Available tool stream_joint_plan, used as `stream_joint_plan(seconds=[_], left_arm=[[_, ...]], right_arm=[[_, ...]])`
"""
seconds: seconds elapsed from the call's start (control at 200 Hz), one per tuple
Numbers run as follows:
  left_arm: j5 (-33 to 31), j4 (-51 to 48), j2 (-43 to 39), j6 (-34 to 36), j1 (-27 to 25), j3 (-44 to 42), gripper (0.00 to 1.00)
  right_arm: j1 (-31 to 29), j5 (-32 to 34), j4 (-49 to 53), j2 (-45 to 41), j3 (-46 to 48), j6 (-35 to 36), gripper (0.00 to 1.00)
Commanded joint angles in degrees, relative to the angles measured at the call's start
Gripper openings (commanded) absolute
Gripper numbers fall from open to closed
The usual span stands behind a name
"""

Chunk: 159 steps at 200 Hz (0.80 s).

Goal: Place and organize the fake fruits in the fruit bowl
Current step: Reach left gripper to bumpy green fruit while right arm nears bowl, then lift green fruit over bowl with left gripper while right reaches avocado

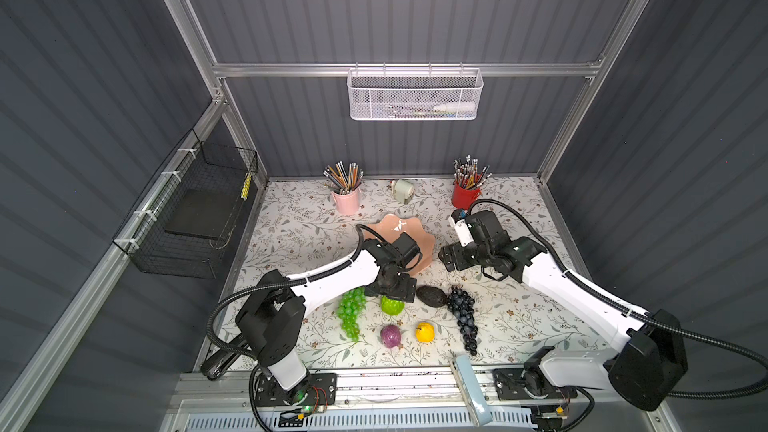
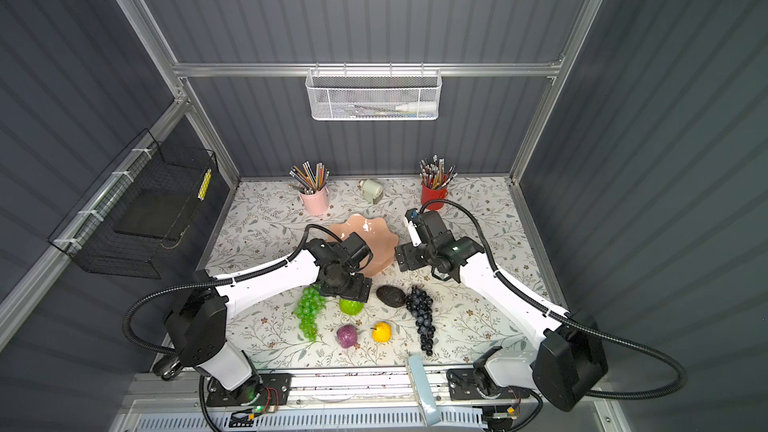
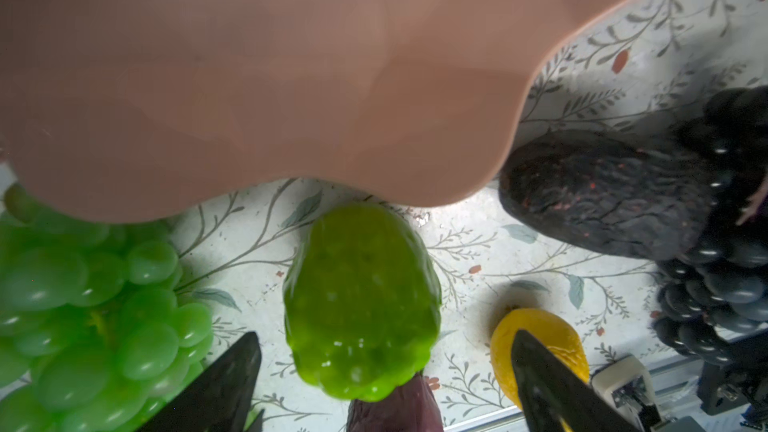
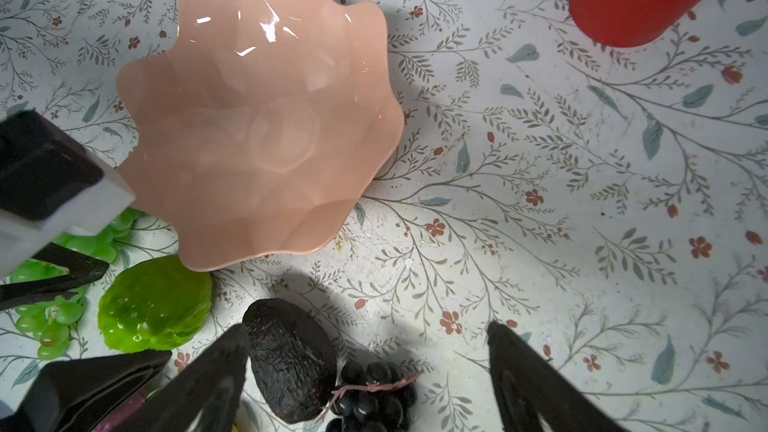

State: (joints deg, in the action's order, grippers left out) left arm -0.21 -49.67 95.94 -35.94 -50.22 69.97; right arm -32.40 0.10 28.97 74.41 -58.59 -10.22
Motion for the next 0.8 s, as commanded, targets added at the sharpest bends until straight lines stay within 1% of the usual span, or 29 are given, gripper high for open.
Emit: stream_joint_plan(seconds=[0.0, 0.34, 0.47, 0.655, 0.79], left_arm=[[-0.64, -2.43, 2.18, -1.13, 0.03, -0.52, 0.93], [1.47, 2.31, 6.66, 0.00, 0.04, -2.69, 0.86], [2.48, 3.75, 7.31, 0.04, 0.08, -3.77, 0.81], [3.49, 2.49, 7.35, -0.01, 0.03, -3.21, 0.65], [3.14, 1.88, 5.58, 0.17, 0.04, -3.01, 0.59]], right_arm=[[-0.23, -0.96, -1.53, -0.01, -0.09, -0.11, 0.90], [-0.27, -2.20, -3.08, 0.55, 1.01, -1.25, 0.90], [-0.29, -3.25, -3.61, 0.98, 1.19, -1.29, 0.90], [-0.23, -3.95, -4.18, 1.13, 1.38, -1.83, 0.89], [-0.24, -4.18, -4.03, 0.79, 1.28, -1.74, 0.89]])
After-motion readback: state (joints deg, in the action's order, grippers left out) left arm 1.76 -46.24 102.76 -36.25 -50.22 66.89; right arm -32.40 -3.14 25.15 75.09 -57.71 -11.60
